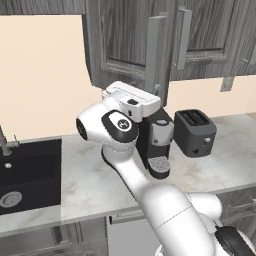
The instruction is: Pick up the bar soap and bar soap from the sink, and place them back in the cabinet, and close the cabinet doors.
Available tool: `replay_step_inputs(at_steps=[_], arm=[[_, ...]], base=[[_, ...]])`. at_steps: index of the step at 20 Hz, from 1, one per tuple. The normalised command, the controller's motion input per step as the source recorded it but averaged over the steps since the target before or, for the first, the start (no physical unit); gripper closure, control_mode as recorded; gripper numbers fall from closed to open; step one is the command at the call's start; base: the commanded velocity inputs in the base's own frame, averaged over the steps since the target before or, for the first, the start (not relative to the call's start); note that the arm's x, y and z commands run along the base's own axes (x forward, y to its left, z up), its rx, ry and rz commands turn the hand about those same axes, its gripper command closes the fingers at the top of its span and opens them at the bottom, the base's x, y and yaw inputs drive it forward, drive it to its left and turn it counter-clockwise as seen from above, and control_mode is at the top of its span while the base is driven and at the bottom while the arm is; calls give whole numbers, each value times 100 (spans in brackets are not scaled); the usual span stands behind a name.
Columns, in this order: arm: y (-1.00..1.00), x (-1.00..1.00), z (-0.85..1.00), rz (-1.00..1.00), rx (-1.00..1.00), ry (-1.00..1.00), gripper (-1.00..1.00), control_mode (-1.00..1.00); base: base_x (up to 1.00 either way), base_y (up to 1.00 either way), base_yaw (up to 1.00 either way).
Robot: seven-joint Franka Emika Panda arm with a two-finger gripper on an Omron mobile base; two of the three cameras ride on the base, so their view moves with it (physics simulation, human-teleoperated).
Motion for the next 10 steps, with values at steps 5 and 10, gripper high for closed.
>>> replay_step_inputs(at_steps=[5, 10], arm=[[-26, 31, 0, 0, 0, 0, -100, -100], [-20, 39, 0, 0, 0, 0, -100, -100]], base=[[0, 0, 0], [0, 0, 0]])
